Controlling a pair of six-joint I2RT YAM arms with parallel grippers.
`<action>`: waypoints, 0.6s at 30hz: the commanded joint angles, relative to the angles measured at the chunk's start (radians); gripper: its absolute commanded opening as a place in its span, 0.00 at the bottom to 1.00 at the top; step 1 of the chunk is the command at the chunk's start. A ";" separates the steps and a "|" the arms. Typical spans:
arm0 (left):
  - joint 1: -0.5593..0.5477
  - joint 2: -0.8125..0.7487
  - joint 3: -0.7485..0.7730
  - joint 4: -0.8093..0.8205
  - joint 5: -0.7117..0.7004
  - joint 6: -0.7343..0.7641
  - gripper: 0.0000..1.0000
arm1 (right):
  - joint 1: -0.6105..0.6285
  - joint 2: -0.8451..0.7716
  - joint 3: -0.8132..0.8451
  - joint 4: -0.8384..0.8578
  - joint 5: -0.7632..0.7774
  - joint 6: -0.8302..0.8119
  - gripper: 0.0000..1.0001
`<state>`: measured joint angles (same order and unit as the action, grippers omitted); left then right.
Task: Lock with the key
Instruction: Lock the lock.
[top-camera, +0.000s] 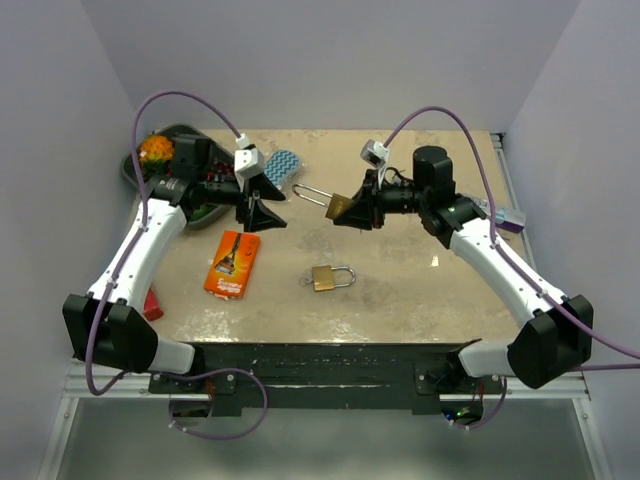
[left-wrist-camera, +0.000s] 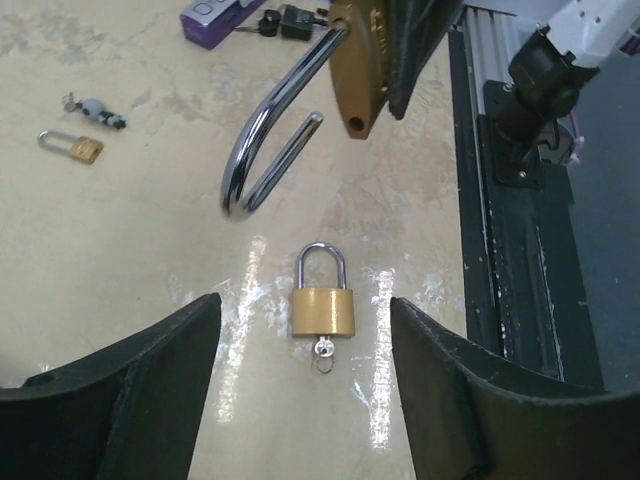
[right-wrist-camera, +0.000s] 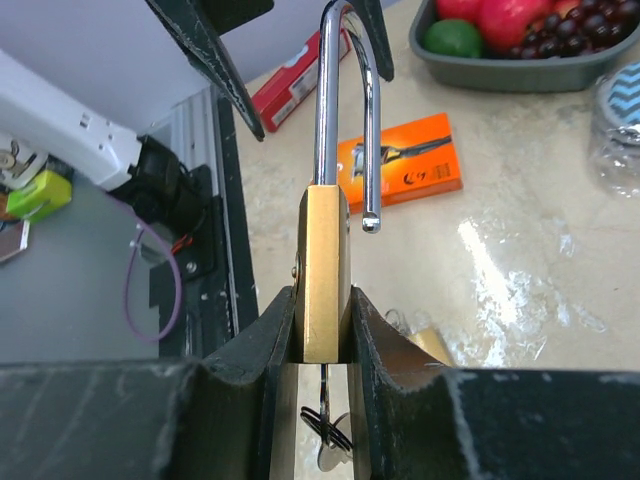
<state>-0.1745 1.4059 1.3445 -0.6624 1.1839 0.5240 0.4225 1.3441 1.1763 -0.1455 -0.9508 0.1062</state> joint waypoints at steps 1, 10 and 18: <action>-0.077 -0.079 -0.030 0.039 0.028 0.084 0.69 | -0.004 -0.046 0.071 -0.077 -0.101 -0.141 0.00; -0.100 -0.154 -0.159 0.372 -0.046 -0.185 0.52 | 0.010 -0.057 0.082 -0.128 -0.124 -0.221 0.00; -0.105 -0.142 -0.199 0.477 -0.053 -0.259 0.52 | 0.039 -0.048 0.109 -0.129 -0.151 -0.243 0.00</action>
<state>-0.2760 1.2606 1.1564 -0.3061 1.1290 0.3111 0.4419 1.3388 1.2102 -0.3229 -1.0271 -0.0994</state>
